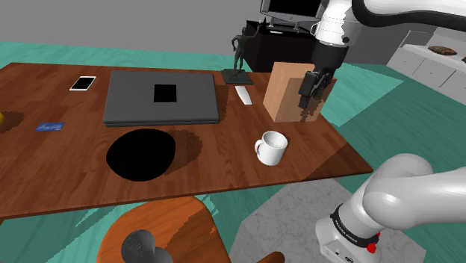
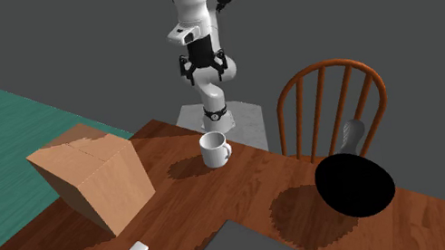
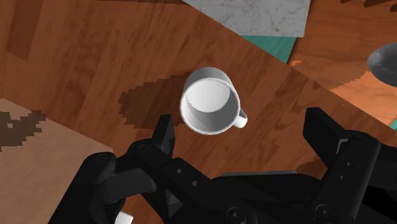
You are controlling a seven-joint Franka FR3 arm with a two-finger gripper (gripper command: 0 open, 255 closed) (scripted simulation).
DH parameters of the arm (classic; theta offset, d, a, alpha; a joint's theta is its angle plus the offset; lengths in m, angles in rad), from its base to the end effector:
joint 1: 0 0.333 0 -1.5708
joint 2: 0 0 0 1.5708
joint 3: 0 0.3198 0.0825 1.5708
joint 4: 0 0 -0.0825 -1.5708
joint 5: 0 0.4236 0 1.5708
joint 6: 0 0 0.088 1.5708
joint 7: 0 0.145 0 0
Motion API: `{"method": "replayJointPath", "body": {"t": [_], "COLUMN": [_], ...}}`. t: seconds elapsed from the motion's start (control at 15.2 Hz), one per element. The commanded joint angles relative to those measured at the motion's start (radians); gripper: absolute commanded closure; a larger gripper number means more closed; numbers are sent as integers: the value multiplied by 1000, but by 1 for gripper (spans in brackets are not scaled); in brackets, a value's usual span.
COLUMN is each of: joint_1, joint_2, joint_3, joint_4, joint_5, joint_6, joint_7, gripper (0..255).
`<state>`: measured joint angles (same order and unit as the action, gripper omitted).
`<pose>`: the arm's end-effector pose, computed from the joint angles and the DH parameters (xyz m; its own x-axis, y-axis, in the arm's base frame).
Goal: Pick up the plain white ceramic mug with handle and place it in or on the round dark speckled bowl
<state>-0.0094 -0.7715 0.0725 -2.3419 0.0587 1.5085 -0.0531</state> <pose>0.3377 0.0343 0.5514 0.9934 0.0960 -0.0626 0.0954 -0.9954 -0.0115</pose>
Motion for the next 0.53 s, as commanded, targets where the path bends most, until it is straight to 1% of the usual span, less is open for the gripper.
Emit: {"method": "replayJointPath", "body": {"t": [0.0,0.46], "joint_1": [0,-21], "joint_2": [0,63], "joint_3": [0,-28], "joint_4": [0,-181], "joint_5": [0,-23], "joint_6": [0,247], "joint_7": [0,-40], "gripper": [0,0]}}
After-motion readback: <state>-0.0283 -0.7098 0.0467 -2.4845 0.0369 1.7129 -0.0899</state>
